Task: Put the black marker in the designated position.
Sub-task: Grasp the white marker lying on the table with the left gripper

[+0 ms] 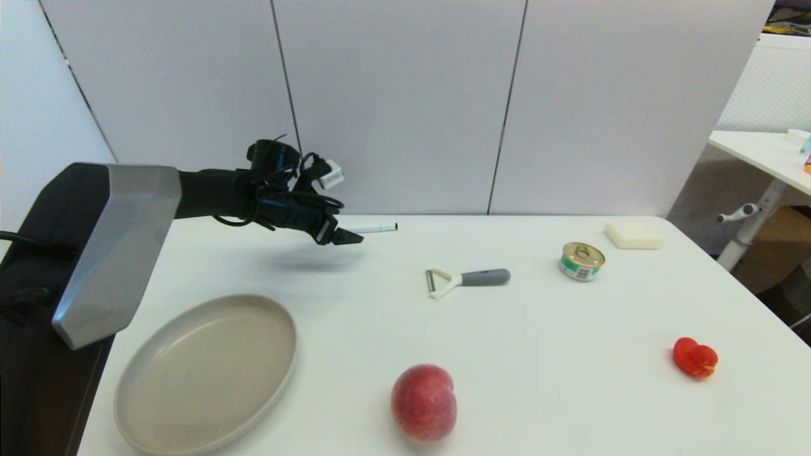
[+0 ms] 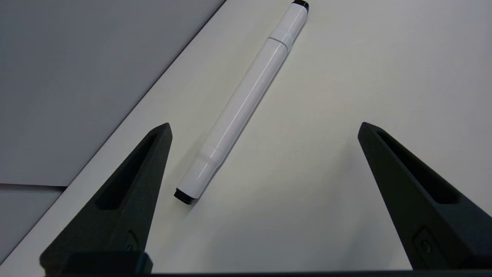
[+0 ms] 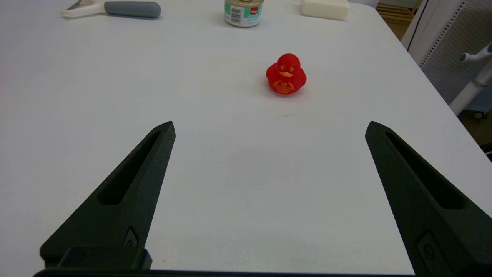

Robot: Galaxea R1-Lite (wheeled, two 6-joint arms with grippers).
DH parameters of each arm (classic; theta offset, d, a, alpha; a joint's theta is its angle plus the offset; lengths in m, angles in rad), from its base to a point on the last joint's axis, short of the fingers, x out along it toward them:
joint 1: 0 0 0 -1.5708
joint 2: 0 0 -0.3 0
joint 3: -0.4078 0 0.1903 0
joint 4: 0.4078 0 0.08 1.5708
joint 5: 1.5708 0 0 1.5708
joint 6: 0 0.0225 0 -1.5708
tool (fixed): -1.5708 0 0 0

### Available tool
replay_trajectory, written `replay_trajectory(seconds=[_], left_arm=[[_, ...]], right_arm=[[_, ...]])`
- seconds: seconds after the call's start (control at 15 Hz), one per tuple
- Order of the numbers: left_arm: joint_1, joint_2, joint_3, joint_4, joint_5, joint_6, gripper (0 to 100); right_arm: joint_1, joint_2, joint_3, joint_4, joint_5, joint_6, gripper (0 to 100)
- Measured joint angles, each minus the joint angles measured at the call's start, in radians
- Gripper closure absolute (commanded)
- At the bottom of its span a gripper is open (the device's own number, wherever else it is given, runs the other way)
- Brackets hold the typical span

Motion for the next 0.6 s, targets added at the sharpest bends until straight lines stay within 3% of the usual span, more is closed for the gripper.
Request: replay_trajectory(seconds=[0.6], left_arm=[[0.008,0.004,0.009,-0.043,0.000,0.000,0]], right_arm=[[0.000,0.000,0.000,0.000,0.000,0.000,0]])
